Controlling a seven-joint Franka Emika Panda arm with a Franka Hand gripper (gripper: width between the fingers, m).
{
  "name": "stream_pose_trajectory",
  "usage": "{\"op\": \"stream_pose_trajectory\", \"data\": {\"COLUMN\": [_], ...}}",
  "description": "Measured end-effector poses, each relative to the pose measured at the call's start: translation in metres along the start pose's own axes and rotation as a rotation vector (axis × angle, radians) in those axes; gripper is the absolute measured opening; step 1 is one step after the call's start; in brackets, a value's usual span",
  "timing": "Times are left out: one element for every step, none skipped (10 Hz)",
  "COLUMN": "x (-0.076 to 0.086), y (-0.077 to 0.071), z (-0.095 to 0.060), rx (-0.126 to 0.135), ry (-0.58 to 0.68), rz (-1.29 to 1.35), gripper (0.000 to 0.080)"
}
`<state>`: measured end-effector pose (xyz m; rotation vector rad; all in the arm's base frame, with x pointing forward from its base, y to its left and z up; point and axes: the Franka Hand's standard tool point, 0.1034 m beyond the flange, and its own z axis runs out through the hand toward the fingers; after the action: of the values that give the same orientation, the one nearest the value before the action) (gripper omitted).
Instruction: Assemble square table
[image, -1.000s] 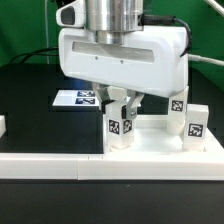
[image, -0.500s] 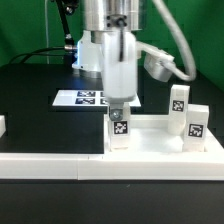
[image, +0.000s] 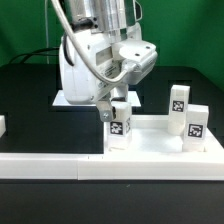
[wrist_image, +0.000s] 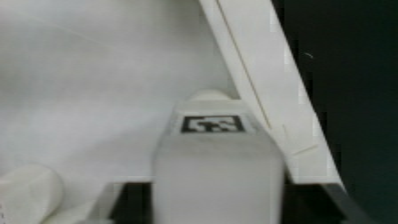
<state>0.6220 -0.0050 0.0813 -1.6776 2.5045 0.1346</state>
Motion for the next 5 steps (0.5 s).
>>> {"op": "stream_pose_trajectory", "data": {"x": [-0.007, -0.015, -0.017, -0.015, -0.015], "y": [-0.003, 0.001, 0.004, 0.003, 0.003], "z": [-0.001, 0.001, 0.004, 0.004, 0.004], "rx": [0.028, 0.029, 0.022, 0.022, 0.021], "ry": [0.017, 0.020, 0.017, 0.020, 0.021], "rz": [-0.165, -0.373, -0.528, -0.559, -0.623], "gripper": [0.0510, 0.0510, 0.0617, 0.0617, 0.0644]}}
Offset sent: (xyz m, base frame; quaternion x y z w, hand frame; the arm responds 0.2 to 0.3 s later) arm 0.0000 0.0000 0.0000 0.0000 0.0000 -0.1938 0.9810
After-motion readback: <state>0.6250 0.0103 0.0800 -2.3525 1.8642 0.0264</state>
